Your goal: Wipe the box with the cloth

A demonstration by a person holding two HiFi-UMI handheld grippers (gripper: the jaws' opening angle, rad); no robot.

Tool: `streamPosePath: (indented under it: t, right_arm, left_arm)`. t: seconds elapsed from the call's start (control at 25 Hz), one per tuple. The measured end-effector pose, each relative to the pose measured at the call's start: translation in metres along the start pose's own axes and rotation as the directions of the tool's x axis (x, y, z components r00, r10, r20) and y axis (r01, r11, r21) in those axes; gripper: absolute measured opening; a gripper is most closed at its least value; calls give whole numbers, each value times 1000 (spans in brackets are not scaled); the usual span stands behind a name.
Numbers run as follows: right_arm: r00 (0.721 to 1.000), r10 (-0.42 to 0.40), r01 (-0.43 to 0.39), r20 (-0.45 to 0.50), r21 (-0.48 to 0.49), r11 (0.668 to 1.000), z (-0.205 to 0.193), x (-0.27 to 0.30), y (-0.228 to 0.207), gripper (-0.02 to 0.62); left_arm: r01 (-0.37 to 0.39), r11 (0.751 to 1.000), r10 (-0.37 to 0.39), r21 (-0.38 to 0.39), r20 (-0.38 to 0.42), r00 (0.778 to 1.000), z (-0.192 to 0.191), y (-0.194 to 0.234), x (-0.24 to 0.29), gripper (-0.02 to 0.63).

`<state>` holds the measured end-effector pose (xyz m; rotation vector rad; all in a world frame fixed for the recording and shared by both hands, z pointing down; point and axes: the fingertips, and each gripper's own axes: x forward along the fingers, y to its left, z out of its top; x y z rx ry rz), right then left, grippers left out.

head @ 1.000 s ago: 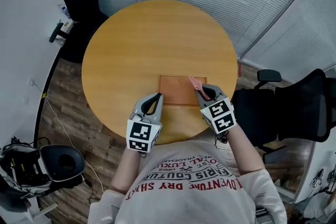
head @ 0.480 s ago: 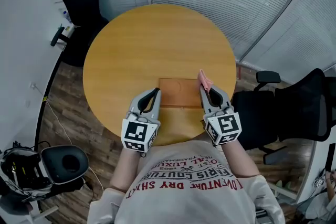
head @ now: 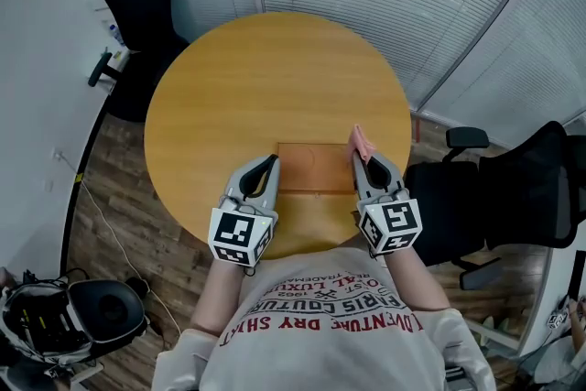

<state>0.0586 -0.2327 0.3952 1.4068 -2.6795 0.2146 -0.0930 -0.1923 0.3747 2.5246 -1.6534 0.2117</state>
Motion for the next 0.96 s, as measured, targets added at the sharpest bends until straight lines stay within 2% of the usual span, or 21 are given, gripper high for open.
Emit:
streamPosePath:
  t: [0.96]
  right_arm:
    - [999, 16, -17, -49, -18, 1000, -8, 10, 11, 26]
  left_arm:
    - [-17, 1000, 16, -14, -33, 999, -17, 16, 1, 9]
